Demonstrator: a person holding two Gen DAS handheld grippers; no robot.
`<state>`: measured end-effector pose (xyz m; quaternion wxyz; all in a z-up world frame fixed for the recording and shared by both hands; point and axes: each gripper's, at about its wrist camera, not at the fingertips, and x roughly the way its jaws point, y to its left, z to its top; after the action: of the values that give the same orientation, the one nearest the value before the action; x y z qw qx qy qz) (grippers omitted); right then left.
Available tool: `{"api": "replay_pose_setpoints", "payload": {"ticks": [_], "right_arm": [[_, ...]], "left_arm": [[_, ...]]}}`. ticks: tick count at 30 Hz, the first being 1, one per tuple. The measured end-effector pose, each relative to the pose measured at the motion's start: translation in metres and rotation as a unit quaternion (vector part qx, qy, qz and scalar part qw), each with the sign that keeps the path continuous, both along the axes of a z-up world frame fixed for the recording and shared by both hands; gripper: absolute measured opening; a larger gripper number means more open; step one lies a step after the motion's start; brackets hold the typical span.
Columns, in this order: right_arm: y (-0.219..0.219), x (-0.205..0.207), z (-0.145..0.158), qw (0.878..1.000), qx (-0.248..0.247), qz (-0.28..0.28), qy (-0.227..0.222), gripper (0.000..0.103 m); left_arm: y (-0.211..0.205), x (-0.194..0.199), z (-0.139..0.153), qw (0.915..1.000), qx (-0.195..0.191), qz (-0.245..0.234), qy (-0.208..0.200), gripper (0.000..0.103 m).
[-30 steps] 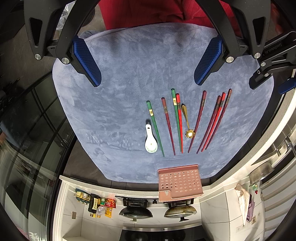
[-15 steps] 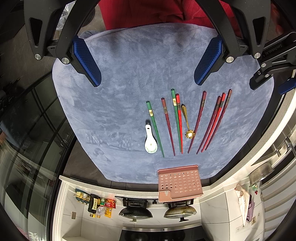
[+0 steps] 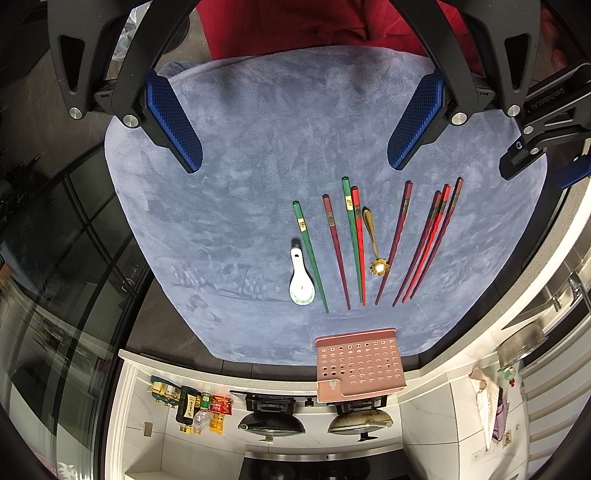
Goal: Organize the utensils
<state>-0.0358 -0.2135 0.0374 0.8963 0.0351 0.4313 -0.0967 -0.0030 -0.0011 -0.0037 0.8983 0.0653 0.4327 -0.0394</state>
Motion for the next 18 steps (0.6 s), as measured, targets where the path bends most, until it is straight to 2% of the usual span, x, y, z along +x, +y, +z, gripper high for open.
{"api": "replay_pose_setpoints", "payload": {"ticks": [13,18], "right_arm": [[-0.001,0.003,0.0,1.0,0.001,-0.003,0.002,0.096],[-0.008,0.007,-0.007,1.0,0.006,-0.009,0.012,0.096]], "left_arm": [[0.002,0.004,-0.002,1.0,-0.005,0.007,0.001,0.096],[0.019,0.021,-0.015,0.9986,-0.032,0.036,0.024,0.096]]}}
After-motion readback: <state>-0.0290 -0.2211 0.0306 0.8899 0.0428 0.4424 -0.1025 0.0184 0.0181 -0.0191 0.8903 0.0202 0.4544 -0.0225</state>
